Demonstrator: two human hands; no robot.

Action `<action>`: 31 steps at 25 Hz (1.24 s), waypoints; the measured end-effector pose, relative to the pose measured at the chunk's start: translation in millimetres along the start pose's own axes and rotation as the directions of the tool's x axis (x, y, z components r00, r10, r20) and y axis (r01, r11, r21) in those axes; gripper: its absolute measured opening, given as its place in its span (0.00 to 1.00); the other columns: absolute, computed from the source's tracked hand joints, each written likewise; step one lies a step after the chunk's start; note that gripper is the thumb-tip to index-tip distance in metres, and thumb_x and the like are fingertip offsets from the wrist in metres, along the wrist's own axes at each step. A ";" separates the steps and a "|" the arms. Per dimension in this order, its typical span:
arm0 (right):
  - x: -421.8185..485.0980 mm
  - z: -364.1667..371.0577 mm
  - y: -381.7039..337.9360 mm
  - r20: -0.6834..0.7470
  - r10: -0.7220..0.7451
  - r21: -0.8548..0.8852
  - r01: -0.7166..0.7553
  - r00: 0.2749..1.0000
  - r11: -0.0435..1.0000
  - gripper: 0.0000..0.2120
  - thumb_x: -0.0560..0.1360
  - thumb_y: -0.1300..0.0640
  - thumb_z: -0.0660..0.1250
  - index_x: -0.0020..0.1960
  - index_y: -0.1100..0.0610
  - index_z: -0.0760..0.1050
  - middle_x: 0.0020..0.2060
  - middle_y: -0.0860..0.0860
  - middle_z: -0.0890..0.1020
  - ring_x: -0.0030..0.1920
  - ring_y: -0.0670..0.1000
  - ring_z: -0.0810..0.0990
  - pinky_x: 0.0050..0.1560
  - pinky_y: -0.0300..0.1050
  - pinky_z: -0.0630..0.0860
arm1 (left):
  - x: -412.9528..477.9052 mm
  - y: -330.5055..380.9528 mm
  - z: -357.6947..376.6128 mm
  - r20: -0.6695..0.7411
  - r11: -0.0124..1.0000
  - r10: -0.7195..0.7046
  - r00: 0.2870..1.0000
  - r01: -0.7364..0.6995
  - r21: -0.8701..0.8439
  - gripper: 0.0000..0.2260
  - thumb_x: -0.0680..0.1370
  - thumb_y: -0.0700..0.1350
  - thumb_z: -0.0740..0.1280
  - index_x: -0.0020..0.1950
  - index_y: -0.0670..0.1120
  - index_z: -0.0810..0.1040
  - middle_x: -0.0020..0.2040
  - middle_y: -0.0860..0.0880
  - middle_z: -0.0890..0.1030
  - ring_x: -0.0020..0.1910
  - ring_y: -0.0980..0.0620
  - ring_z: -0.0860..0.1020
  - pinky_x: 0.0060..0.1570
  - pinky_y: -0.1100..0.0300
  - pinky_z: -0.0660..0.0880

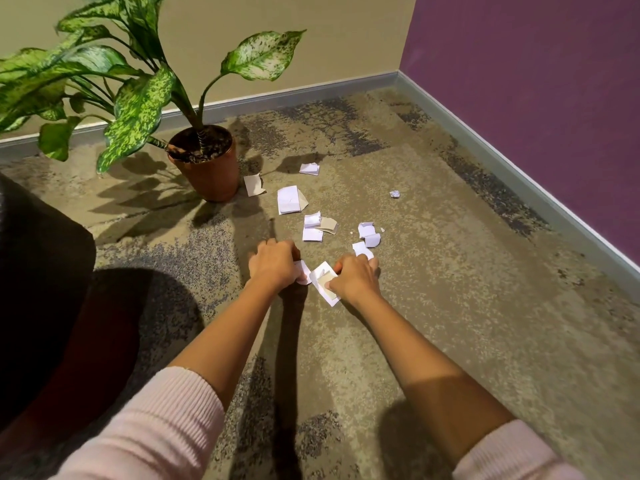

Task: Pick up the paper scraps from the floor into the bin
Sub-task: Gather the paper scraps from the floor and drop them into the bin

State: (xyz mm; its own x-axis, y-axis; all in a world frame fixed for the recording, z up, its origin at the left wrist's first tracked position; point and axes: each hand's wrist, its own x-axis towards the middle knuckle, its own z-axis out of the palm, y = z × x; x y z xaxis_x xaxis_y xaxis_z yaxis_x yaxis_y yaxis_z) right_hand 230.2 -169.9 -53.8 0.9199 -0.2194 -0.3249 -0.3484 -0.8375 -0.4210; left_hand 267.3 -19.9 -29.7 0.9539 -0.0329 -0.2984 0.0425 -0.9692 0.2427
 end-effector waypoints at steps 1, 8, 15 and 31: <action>-0.9 1.1 0.3 -0.002 -0.011 0.028 0.011 1.000 1.000 0.10 0.72 0.55 0.69 0.53 0.53 0.76 0.56 0.54 0.76 0.64 0.60 0.65 0.62 0.52 0.69 | 1.2 2.3 -0.9 0.013 1.000 0.002 1.000 -0.003 0.025 0.22 0.68 0.50 0.77 0.60 0.49 0.77 0.61 0.44 0.76 0.64 0.43 0.70 0.59 0.47 0.71; -11.7 7.4 9.0 -0.040 -0.019 0.256 0.028 0.999 0.966 0.11 0.69 0.57 0.70 0.43 0.48 0.68 0.45 0.52 0.78 0.51 0.56 0.76 0.48 0.54 0.78 | 4.2 8.8 -2.0 0.079 0.999 0.001 0.997 -0.004 0.042 0.20 0.68 0.47 0.76 0.57 0.45 0.75 0.56 0.44 0.80 0.59 0.42 0.76 0.52 0.50 0.70; -11.3 9.6 13.8 -0.031 -0.027 0.282 0.035 0.999 0.959 0.13 0.69 0.57 0.71 0.44 0.46 0.68 0.47 0.53 0.78 0.52 0.56 0.77 0.50 0.55 0.79 | 1.9 16.7 -9.0 0.125 0.996 0.017 0.992 -0.028 0.083 0.15 0.69 0.45 0.73 0.56 0.47 0.79 0.53 0.46 0.81 0.56 0.44 0.78 0.50 0.52 0.65; 49.6 -87.9 69.3 -0.013 0.252 0.726 -0.165 0.968 0.668 0.05 0.69 0.63 0.72 0.38 0.56 0.79 0.46 0.60 0.84 0.47 0.60 0.83 0.48 0.62 0.81 | 9.5 52.5 -3.2 0.118 0.951 0.111 0.987 -0.070 -0.301 0.06 0.71 0.49 0.76 0.43 0.51 0.82 0.45 0.51 0.82 0.50 0.51 0.78 0.48 0.57 0.70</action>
State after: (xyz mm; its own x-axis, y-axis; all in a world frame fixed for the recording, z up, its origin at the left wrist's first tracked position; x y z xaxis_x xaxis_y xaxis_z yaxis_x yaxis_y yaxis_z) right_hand 267.5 -282.8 -24.6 0.8044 -0.4299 -0.4100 -0.5147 -0.1598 -0.8424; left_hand 279.6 -70.3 -16.9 0.9109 -0.1684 -0.3767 0.0628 -0.8457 0.5299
